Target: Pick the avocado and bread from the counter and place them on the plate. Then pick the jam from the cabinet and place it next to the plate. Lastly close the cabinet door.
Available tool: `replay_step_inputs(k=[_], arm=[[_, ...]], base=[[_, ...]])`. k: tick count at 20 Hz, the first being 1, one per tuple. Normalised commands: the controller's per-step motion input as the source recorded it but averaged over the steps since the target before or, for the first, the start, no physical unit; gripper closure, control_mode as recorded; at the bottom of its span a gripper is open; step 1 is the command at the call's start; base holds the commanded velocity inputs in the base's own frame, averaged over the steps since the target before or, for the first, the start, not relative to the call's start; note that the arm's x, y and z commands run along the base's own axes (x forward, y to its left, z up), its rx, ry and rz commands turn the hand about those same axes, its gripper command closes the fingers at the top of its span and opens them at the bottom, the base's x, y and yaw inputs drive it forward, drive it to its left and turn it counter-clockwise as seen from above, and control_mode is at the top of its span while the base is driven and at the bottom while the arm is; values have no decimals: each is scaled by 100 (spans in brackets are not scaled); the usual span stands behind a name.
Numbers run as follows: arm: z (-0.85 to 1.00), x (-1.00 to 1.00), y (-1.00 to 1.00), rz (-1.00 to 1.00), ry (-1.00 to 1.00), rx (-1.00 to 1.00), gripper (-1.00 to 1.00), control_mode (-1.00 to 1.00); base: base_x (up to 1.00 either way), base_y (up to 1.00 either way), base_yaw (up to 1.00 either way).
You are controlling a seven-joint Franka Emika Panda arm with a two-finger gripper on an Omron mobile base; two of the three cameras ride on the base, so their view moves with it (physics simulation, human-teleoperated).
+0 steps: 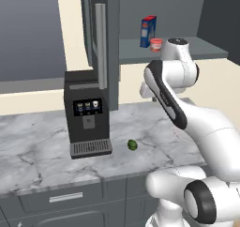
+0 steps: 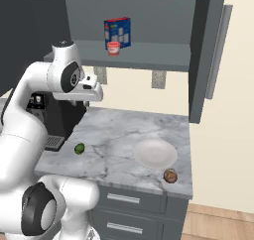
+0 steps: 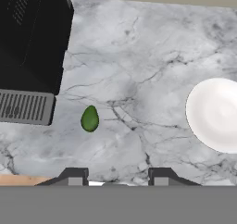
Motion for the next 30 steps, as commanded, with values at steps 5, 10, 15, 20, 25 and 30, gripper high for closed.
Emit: replay_step_inputs(k=[5,10,15,20,25,30], arm=[[-9,-19,-27,0,-3,0,-100,-100],[-22,-34,-56,0,0,0,-100,-100],[-23,-39,-54,0,0,0,-100,-100],[-27,-33,-51,0,0,0,-100,-100],[-33,-23,-54,0,3,0,-100,-100],[-33,-3,-67,0,5,2,-100,-100]], base=[[0,0,0],[0,0,0],[0,0,0],[0,0,0],[0,0,0],[0,0,0]])
